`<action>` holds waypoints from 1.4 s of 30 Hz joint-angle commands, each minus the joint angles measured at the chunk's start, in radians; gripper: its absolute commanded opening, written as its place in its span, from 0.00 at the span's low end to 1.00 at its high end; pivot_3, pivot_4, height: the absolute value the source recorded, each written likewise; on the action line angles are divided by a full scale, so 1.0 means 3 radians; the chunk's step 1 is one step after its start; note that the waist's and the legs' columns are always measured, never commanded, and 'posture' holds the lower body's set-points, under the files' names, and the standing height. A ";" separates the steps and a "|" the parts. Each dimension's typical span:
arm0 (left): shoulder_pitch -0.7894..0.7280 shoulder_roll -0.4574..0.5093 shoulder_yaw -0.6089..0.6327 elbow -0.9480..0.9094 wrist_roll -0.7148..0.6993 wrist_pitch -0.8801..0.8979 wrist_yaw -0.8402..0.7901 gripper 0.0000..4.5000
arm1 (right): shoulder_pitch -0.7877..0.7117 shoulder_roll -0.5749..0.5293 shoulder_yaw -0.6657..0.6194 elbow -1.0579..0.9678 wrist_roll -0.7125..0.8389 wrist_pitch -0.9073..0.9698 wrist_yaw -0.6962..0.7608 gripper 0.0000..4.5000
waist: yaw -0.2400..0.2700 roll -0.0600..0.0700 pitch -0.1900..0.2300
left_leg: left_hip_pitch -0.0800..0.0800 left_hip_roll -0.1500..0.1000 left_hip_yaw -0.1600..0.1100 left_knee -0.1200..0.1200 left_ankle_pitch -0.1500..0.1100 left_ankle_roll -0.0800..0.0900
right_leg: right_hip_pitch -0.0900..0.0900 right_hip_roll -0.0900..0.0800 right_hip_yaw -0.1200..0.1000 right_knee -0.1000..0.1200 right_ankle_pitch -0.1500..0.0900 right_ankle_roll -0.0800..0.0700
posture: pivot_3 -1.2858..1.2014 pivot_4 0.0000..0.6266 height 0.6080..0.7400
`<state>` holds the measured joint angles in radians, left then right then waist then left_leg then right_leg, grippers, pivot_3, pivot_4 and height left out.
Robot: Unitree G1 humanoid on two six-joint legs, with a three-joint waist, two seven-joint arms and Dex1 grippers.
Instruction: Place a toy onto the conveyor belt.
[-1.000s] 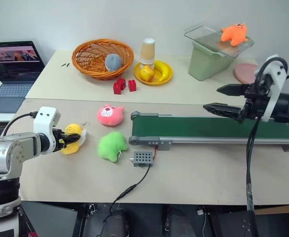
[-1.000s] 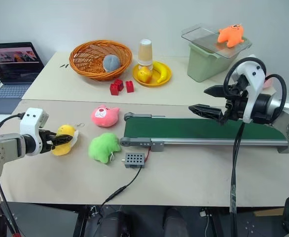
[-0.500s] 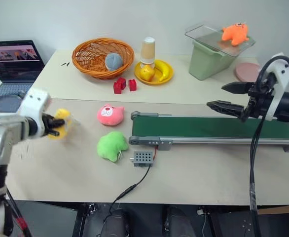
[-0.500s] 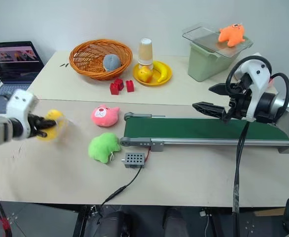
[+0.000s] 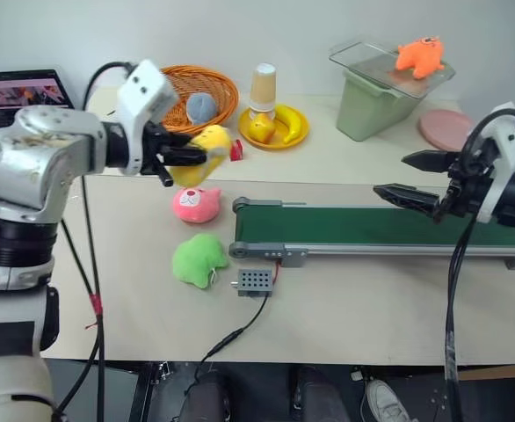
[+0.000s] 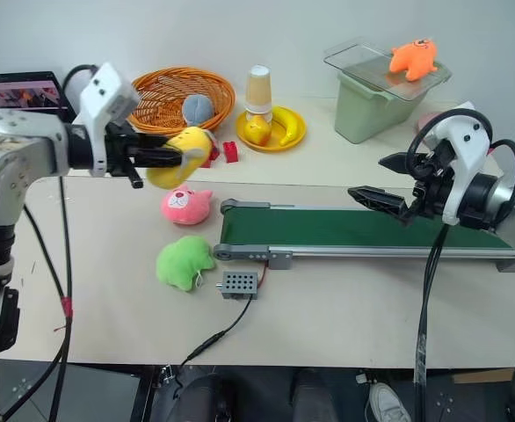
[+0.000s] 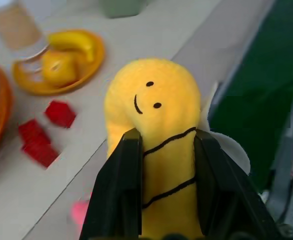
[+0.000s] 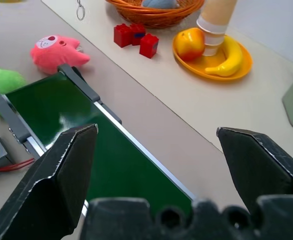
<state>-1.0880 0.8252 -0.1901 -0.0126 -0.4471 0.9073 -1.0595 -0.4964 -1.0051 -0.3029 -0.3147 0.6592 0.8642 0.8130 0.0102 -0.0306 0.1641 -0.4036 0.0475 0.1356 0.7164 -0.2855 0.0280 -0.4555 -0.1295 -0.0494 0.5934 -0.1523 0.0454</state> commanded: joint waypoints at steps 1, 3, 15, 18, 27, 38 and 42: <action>-0.0173 -0.0134 -0.0150 0.0231 0.0119 -0.0320 -0.0277 0.29 | 0.0033 -0.0031 -0.0264 -0.0228 0.0145 0.0085 -0.0075 1.00 | 0.0002 0.0001 0.0000 | 0.0001 0.0000 0.0000 0.0000 0.0000 0.0000 | 0.0000 0.0000 0.0000 0.0000 0.0000 0.0000 | 0.52 0.24 1.00; -0.0255 -0.0272 -0.0243 0.0449 0.0228 -0.0457 -0.0332 0.29 | 0.0066 -0.0048 -0.0327 -0.0349 0.0259 0.0177 -0.0092 1.00 | 0.0006 0.0001 0.0000 | 0.0001 0.0000 0.0000 0.0001 0.0000 0.0000 | 0.0000 0.0000 0.0000 0.0002 0.0000 0.0000 | 0.52 0.24 1.00; -0.0440 -0.0888 -0.0648 0.1312 0.0800 -0.1363 -0.0815 0.29 | 0.0195 -0.0152 -0.0659 -0.0934 0.1154 0.0729 -0.0269 1.00 | 0.0012 0.0000 0.0000 | -0.0011 0.0000 -0.0007 0.0020 -0.0014 0.0025 | 0.0000 0.0000 0.0000 0.0000 0.0002 0.0003 | 0.52 0.24 1.00; -0.0459 -0.1004 -0.0665 0.1411 0.0876 -0.1452 -0.0884 0.29 | 0.0223 -0.0199 -0.0722 -0.0973 0.1254 0.0757 -0.0348 1.00 | 0.0011 0.0000 0.0000 | -0.0015 0.0000 -0.0009 0.0028 -0.0017 0.0030 | 0.0000 0.0000 0.0000 0.0001 0.0003 0.0004 | 0.52 0.24 1.00; -0.0373 -0.1174 -0.0728 0.1515 0.1095 -0.1677 -0.1087 0.29 | 0.0282 -0.0281 -0.0779 -0.1025 0.1403 0.0722 -0.0534 1.00 | 0.0011 0.0000 0.0000 | -0.0021 0.0000 -0.0012 0.0041 -0.0024 0.0041 | 0.0000 0.0000 0.0001 0.0001 0.0006 0.0009 | 0.52 0.24 1.00; -0.0438 -0.1295 -0.0683 0.1815 0.1293 -0.1933 -0.1143 0.79 | 0.0310 -0.0372 -0.0810 -0.0992 0.1413 0.0668 -0.0578 1.00 | 0.0014 0.0000 0.0000 | -0.0023 0.0000 -0.0016 0.0042 -0.0026 0.0045 | 0.0000 0.0000 0.0001 0.0000 0.0006 0.0009 | 0.52 0.24 1.00; -0.0508 -0.1329 -0.0541 0.1743 0.1187 -0.1724 -0.1110 0.97 | 0.0295 -0.0391 -0.0807 -0.0964 0.1420 0.0650 -0.0567 1.00 | 0.0010 0.0000 0.0000 | -0.0023 0.0000 -0.0017 0.0042 -0.0026 0.0045 | 0.0000 0.0000 0.0001 0.0000 0.0006 0.0010 | 0.52 0.24 1.00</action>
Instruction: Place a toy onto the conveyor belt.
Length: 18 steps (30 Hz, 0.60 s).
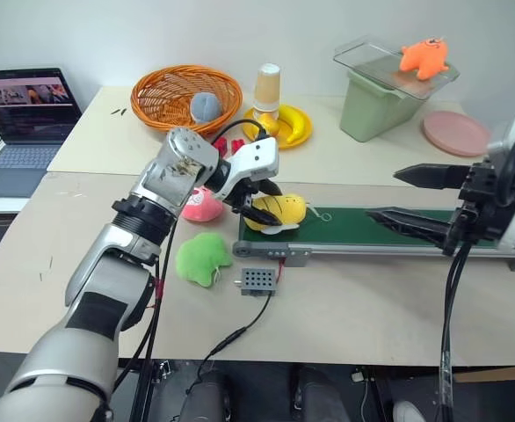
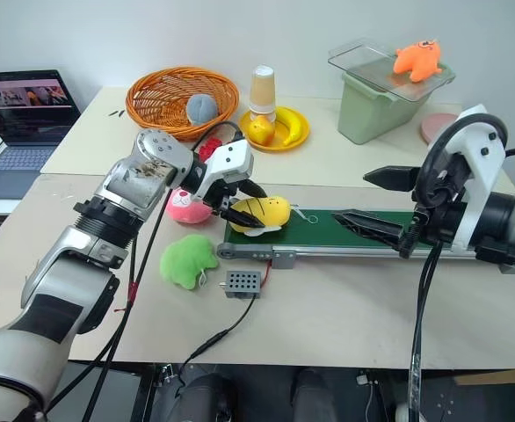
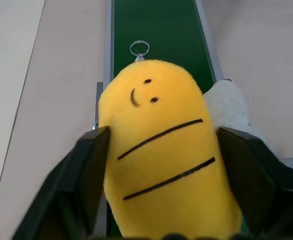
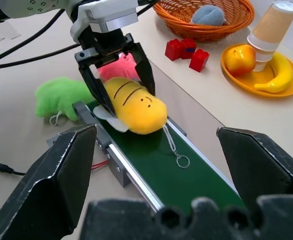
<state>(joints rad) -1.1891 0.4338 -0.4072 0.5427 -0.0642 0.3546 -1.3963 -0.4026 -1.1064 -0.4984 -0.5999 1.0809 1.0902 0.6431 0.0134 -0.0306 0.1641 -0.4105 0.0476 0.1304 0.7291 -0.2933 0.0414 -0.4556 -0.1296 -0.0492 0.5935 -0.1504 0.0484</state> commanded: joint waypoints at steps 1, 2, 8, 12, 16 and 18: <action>-0.0214 -0.0040 0.0241 -0.0131 -0.0137 0.0210 0.0036 0.97 | -0.0020 -0.0057 -0.0148 -0.0003 0.0009 -0.0111 0.0003 1.00 | 0.0000 0.0000 0.0000 | 0.0000 0.0000 -0.0001 0.0000 0.0000 0.0000 | 0.0000 0.0000 0.0000 0.0000 0.0000 0.0000 | 0.52 0.24 1.00; -0.0281 -0.0057 0.0317 -0.0147 -0.0204 0.0344 0.0058 0.97 | -0.0027 -0.0058 -0.0134 0.0008 0.0002 -0.0120 0.0007 1.00 | 0.0001 0.0000 0.0000 | 0.0000 0.0000 -0.0001 0.0001 0.0000 0.0001 | 0.0000 0.0000 0.0000 0.0000 0.0000 0.0001 | 0.52 0.24 1.00; -0.0681 -0.0010 0.0749 -0.0241 -0.0540 0.1071 0.0196 0.97 | -0.0037 -0.0076 -0.0085 0.0059 -0.0029 -0.0166 0.0054 1.00 | -0.0002 0.0000 0.0000 | -0.0005 -0.0001 -0.0027 0.0003 -0.0001 0.0002 | 0.0000 0.0000 -0.0001 -0.0001 0.0002 0.0004 | 0.52 0.24 1.00; -0.0771 0.0172 0.0911 -0.0358 -0.0627 0.1383 0.0275 0.97 | -0.0051 -0.0096 -0.0052 0.0107 -0.0053 -0.0191 0.0110 1.00 | -0.0011 0.0001 0.0000 | -0.0003 -0.0001 -0.0029 0.0003 0.0000 0.0000 | 0.0000 0.0000 -0.0001 0.0000 0.0002 0.0006 | 0.52 0.24 1.00; -0.0625 0.0465 0.0991 -0.0411 -0.0507 0.1519 0.0564 0.97 | -0.0109 -0.0102 0.0059 0.0174 -0.0097 -0.0242 0.0177 1.00 | -0.0016 0.0001 -0.0001 | 0.0001 -0.0001 -0.0028 0.0003 0.0000 0.0000 | 0.0000 0.0000 0.0000 0.0003 0.0002 0.0006 | 0.52 0.24 1.00; -0.0480 0.0623 0.1010 -0.0458 -0.0434 0.1589 0.0740 0.97 | -0.0143 -0.0105 0.0121 0.0215 -0.0129 -0.0270 0.0216 1.00 | -0.0025 0.0003 -0.0002 | 0.0004 -0.0001 -0.0028 0.0002 0.0001 -0.0002 | 0.0001 0.0000 0.0001 0.0004 0.0002 0.0006 | 0.52 0.24 1.00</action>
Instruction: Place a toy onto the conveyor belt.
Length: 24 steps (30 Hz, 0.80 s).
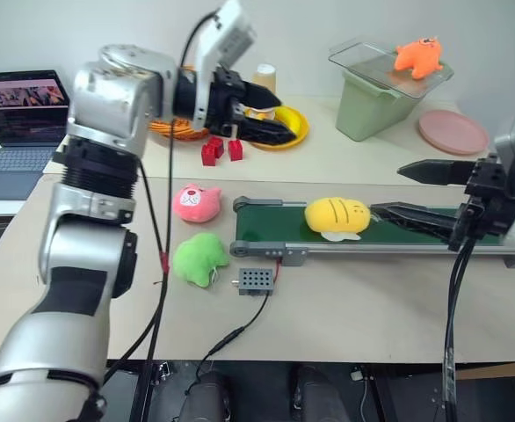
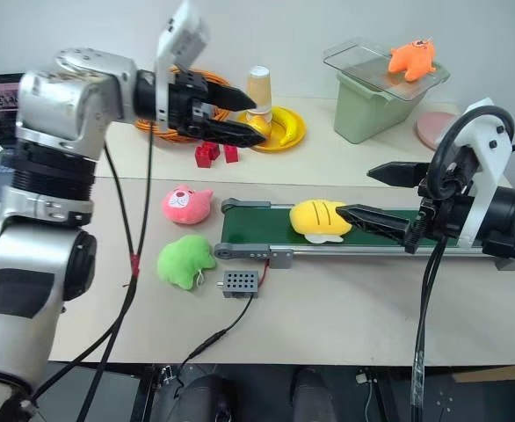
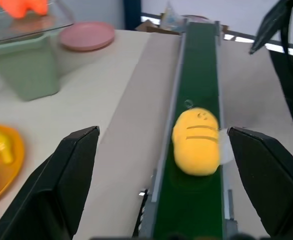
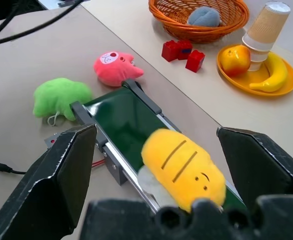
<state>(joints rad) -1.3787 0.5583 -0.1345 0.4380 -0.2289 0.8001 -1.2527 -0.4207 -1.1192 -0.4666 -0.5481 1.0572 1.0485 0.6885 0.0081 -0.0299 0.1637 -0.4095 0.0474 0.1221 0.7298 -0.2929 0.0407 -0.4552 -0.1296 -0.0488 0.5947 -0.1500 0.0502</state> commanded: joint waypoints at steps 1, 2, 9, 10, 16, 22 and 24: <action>0.0245 0.0293 0.0098 -0.0183 0.0128 0.0133 0.0311 0.97 | -0.0103 -0.0063 0.0047 0.0067 -0.0069 -0.0146 0.0086 1.00 | -0.0010 0.0001 -0.0001 | 0.0002 0.0000 0.0001 0.0000 0.0001 -0.0001 | 0.0001 0.0000 0.0001 0.0000 0.0000 0.0000 | 0.52 0.24 1.00; 0.0345 0.0380 0.0093 -0.0284 0.0122 0.0182 0.0325 0.97 | -0.0122 -0.0064 0.0079 0.0089 -0.0085 -0.0159 0.0107 1.00 | -0.0010 0.0001 0.0000 | 0.0002 0.0000 0.0001 -0.0001 0.0001 -0.0002 | 0.0000 0.0000 0.0002 0.0000 0.0000 0.0000 | 0.52 0.24 1.00; 0.1774 0.1268 0.0284 -0.1423 -0.0318 -0.0408 -0.0597 0.97 | -0.0164 -0.0093 0.0277 0.0242 -0.0262 -0.0266 0.0350 1.00 | -0.0010 0.0001 0.0000 | -0.0004 0.0002 0.0005 -0.0002 0.0006 -0.0017 | -0.0006 0.0000 0.0000 -0.0002 -0.0002 0.0002 | 0.52 0.24 1.00; 0.1932 0.1335 0.0341 -0.1518 -0.0392 -0.0419 -0.0648 0.97 | -0.0160 -0.0100 0.0299 0.0257 -0.0288 -0.0282 0.0383 1.00 | -0.0012 0.0001 0.0000 | -0.0004 0.0003 0.0005 -0.0002 0.0006 -0.0018 | -0.0007 0.0000 0.0000 -0.0003 -0.0003 0.0001 | 0.52 0.24 1.00; 0.2513 0.1526 0.0419 -0.1686 -0.0438 -0.0492 -0.0550 0.97 | -0.0290 -0.0017 0.0453 0.0377 -0.0382 -0.0374 0.0457 1.00 | 0.0033 0.0001 0.0000 | -0.0004 0.0000 0.0016 0.0002 0.0004 -0.0015 | -0.0001 0.0000 0.0000 -0.0004 -0.0008 -0.0007 | 0.52 0.24 1.00; 0.2750 0.1338 0.0305 -0.1757 -0.0285 -0.0878 -0.0318 0.97 | -0.0377 0.0012 0.0521 0.0420 -0.0441 -0.0395 0.0486 1.00 | 0.0017 0.0001 0.0000 | -0.0002 -0.0004 0.0015 0.0001 0.0008 -0.0022 | -0.0001 0.0002 0.0003 0.0000 -0.0008 -0.0008 | 0.52 0.24 1.00; 0.2711 0.1256 0.0265 -0.1680 -0.0257 -0.0880 -0.0211 0.97 | -0.0369 0.0018 0.0497 0.0406 -0.0445 -0.0382 0.0470 1.00 | 0.0015 0.0001 -0.0001 | -0.0002 -0.0004 0.0015 0.0001 0.0009 -0.0022 | -0.0001 0.0003 0.0003 0.0001 -0.0008 -0.0008 | 0.52 0.24 1.00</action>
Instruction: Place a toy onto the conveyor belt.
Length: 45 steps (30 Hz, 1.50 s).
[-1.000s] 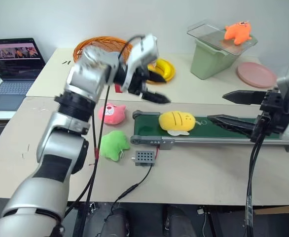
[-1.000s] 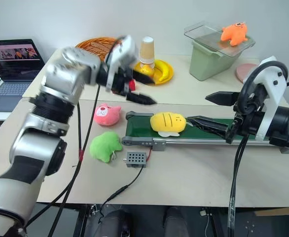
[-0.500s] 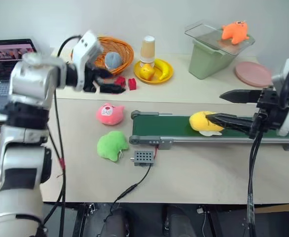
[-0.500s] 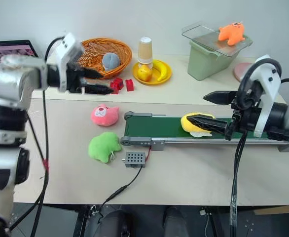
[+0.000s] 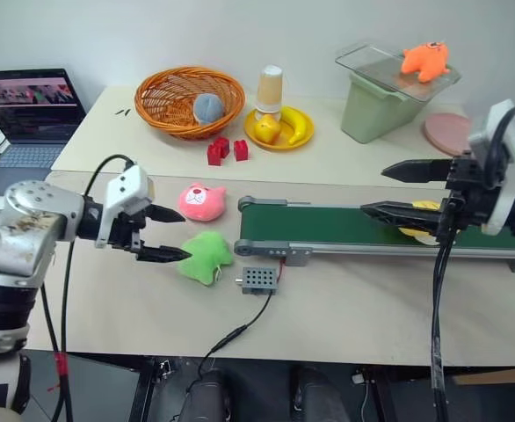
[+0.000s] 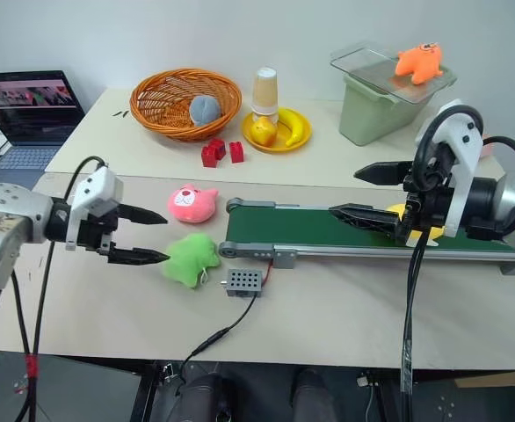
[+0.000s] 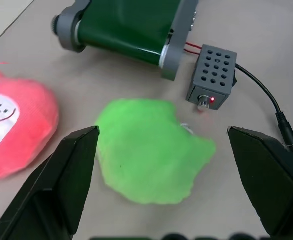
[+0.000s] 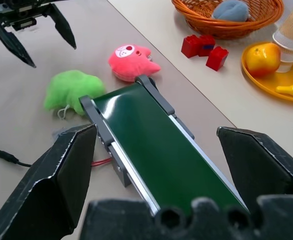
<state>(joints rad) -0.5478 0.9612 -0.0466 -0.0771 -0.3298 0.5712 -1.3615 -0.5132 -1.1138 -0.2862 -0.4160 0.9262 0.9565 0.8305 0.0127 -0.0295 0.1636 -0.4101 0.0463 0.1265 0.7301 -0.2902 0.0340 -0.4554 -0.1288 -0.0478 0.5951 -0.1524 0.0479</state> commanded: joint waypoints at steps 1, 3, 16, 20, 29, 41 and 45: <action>-0.0113 -0.0144 -0.0051 0.0087 0.0081 -0.0055 0.0211 0.97 | -0.0046 -0.0005 -0.0126 -0.0046 -0.0008 -0.0065 -0.0013 1.00 | -0.0001 0.0000 0.0000 | -0.0001 0.0000 0.0000 0.0000 0.0000 0.0000 | 0.0000 0.0001 0.0000 0.0000 0.0000 0.0000 | 0.52 0.24 1.00; -0.0208 -0.0228 -0.0122 0.0205 0.0167 -0.0071 0.0310 0.97 | -0.0016 -0.0010 -0.0166 -0.0078 0.0005 -0.0043 -0.0039 1.00 | 0.0004 0.0000 0.0000 | -0.0002 0.0000 0.0000 0.0000 0.0000 0.0000 | 0.0001 0.0001 0.0000 0.0000 0.0000 0.0000 | 0.52 0.24 1.00; -0.0360 -0.0488 -0.0452 0.0447 0.0376 -0.0114 0.0385 0.97 | 0.0135 -0.0041 -0.0408 -0.0263 0.0096 0.0071 -0.0194 1.00 | 0.0000 0.0000 0.0000 | -0.0003 -0.0001 -0.0001 0.0000 -0.0001 0.0002 | 0.0002 0.0001 -0.0001 0.0000 0.0001 0.0002 | 0.52 0.24 1.00; -0.0467 -0.0589 -0.0455 0.0419 0.0327 0.0078 0.0417 0.97 | 0.0184 -0.0060 -0.0469 -0.0287 0.0107 0.0080 -0.0225 1.00 | 0.0006 -0.0001 0.0000 | -0.0004 -0.0001 -0.0001 0.0001 -0.0001 0.0003 | 0.0003 0.0001 -0.0001 0.0000 0.0001 0.0002 | 0.52 0.24 1.00; -0.0550 -0.0593 -0.0624 0.0430 0.0433 0.0323 0.0455 0.51 | 0.0213 -0.0073 -0.0521 -0.0321 0.0121 0.0099 -0.0292 1.00 | -0.0002 0.0000 0.0000 | -0.0004 -0.0001 -0.0002 0.0001 -0.0001 0.0003 | 0.0003 0.0001 0.0000 0.0000 0.0002 0.0003 | 0.52 0.24 1.00; -0.0579 -0.0434 -0.0708 0.0388 0.0554 0.0401 0.0438 0.22 | 0.0187 -0.0088 -0.0462 -0.0271 0.0056 0.0049 -0.0282 1.00 | -0.0003 0.0000 0.0000 | -0.0003 -0.0001 -0.0004 0.0000 -0.0002 0.0004 | 0.0003 0.0001 0.0000 0.0000 0.0002 0.0003 | 0.52 0.24 1.00; -0.0854 -0.0431 -0.0529 0.0382 0.0432 0.0680 0.0486 0.22 | 0.0183 -0.0076 -0.0433 -0.0249 0.0021 0.0031 -0.0262 1.00 | 0.0000 -0.0001 0.0000 | -0.0004 -0.0001 -0.0005 0.0001 -0.0002 0.0005 | 0.0003 0.0001 0.0000 0.0000 0.0002 0.0003 | 0.52 0.24 1.00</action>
<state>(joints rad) -0.7498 0.8161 -0.2547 0.0592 -0.1811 0.7376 -1.2249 -0.4456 -1.1201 -0.4010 -0.4872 0.9419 0.9865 0.7487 0.0127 -0.0296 0.1636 -0.4113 0.0458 0.1250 0.7302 -0.2910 0.0357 -0.4547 -0.1285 -0.0478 0.5950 -0.1519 0.0489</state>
